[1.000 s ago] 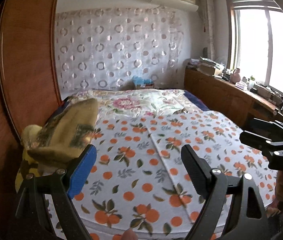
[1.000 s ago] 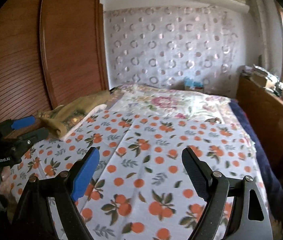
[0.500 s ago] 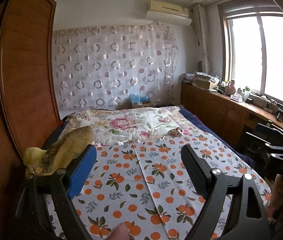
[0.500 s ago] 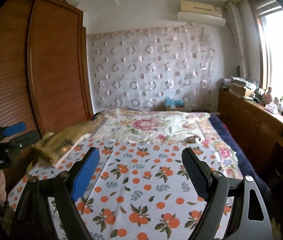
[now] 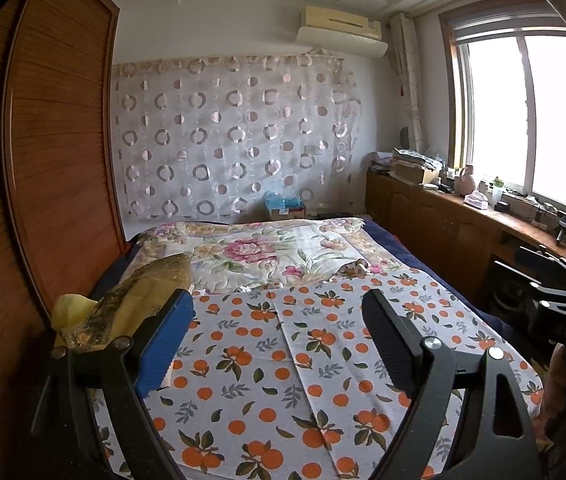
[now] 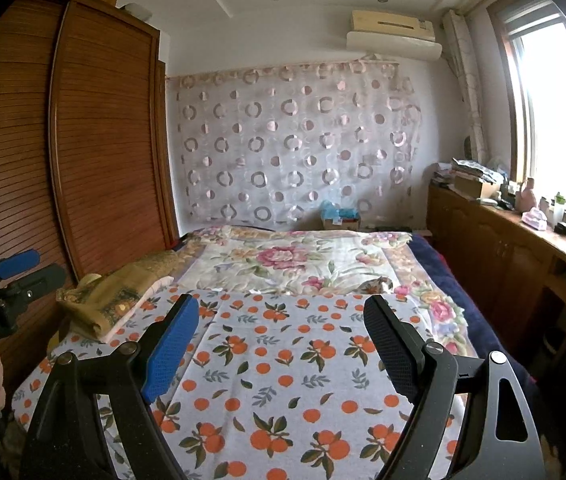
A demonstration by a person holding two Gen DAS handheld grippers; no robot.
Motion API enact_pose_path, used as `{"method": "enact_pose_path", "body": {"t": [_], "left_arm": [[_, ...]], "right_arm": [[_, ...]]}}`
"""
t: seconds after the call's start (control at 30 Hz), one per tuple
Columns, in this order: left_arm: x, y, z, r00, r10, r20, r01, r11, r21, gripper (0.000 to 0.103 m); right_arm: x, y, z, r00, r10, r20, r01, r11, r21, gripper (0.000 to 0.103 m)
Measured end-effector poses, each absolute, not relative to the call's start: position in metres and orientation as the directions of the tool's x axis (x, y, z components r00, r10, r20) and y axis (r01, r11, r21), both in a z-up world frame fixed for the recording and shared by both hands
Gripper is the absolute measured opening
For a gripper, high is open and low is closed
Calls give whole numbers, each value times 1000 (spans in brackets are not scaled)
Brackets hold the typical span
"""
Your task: Fold small clothes
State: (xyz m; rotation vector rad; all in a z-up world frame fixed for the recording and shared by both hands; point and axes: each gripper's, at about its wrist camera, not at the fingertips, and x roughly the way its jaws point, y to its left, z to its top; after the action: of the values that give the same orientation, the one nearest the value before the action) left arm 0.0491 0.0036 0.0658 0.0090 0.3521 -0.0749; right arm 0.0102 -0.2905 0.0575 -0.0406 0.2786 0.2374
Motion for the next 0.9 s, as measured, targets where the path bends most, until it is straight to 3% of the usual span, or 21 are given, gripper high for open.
{"method": "enact_pose_path", "body": {"t": [0.9], "left_arm": [[48,8,62,936,-66,-347,70,998,-1,87]], "right_arm": [[17,-306,63,931,227,-287,-239,971,-7,86]]}}
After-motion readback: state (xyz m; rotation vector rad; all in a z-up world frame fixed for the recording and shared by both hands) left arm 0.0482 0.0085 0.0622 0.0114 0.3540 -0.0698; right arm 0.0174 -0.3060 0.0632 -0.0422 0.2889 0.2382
